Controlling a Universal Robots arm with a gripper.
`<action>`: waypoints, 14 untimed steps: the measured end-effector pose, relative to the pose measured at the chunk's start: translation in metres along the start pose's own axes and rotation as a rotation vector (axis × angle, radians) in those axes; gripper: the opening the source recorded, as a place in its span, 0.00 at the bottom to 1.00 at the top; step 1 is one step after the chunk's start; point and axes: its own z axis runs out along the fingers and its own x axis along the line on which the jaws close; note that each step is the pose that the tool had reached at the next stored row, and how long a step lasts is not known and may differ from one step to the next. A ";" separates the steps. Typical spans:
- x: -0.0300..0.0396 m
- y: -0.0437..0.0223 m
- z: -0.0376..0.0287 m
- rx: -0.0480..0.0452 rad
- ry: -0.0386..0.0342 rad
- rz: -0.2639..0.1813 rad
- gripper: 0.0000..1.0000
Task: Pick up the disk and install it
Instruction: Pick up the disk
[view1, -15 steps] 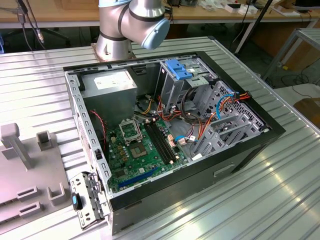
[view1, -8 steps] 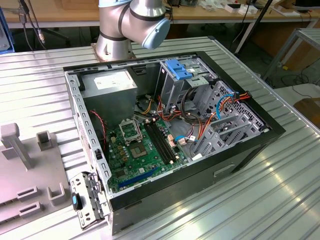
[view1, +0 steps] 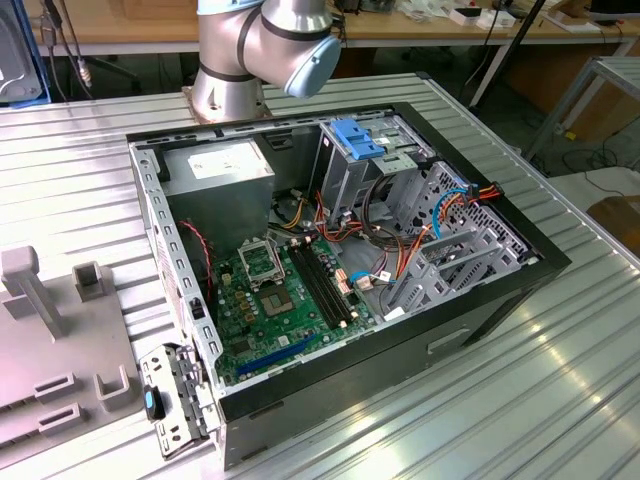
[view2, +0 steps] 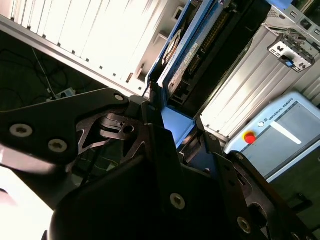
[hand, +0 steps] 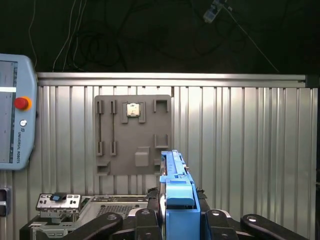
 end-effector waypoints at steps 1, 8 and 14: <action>0.0000 -0.0020 0.0000 0.0000 0.0001 0.000 0.37; 0.0000 -0.0145 0.0003 0.0000 0.0000 0.000 0.37; 0.0000 -0.0267 0.0006 0.0000 0.0000 0.000 0.37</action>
